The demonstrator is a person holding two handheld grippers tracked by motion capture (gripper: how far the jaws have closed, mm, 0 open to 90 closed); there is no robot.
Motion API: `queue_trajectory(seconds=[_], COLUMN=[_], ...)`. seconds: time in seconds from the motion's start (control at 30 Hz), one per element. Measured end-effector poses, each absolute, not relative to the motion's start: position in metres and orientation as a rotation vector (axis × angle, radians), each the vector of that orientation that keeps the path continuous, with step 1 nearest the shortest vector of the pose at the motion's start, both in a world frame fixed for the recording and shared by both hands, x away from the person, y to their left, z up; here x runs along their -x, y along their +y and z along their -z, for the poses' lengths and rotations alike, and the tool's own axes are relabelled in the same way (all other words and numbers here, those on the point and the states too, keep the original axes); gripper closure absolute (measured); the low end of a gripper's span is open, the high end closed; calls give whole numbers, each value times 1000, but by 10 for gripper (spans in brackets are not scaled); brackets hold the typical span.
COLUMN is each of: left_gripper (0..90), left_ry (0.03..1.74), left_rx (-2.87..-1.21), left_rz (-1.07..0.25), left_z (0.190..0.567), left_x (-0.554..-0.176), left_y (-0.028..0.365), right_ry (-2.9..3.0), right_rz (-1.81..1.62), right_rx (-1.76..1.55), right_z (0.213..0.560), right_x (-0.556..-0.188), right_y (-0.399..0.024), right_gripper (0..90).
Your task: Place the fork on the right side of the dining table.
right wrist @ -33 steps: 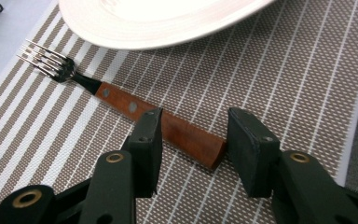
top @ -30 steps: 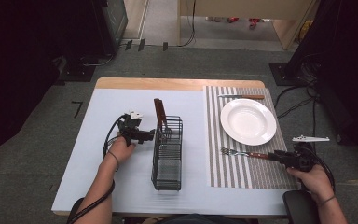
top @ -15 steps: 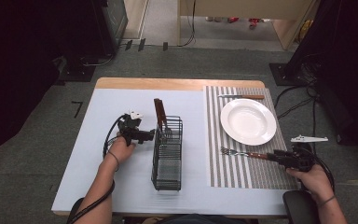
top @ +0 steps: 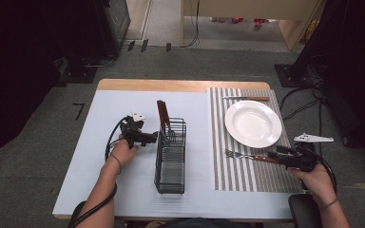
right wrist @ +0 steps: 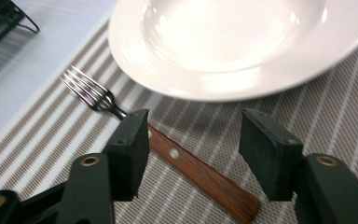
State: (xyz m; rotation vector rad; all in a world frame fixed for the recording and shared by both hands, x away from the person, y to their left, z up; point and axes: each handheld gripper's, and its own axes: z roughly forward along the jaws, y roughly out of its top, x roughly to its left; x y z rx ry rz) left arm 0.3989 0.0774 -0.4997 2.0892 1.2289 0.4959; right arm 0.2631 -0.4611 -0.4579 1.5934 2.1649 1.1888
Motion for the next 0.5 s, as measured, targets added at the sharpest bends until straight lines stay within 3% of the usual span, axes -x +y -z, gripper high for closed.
queue_trajectory(seconds=[0.5], left_gripper=[0], left_ry=[1229], left_rx=[-2089], left_rz=[-496], left_z=[500], left_x=[-399], left_y=[77], right_ry=[2173], right_rz=[-1212], right_rx=[-1450], right_z=[439], right_x=[-281], right_y=[-407], right_gripper=[292])
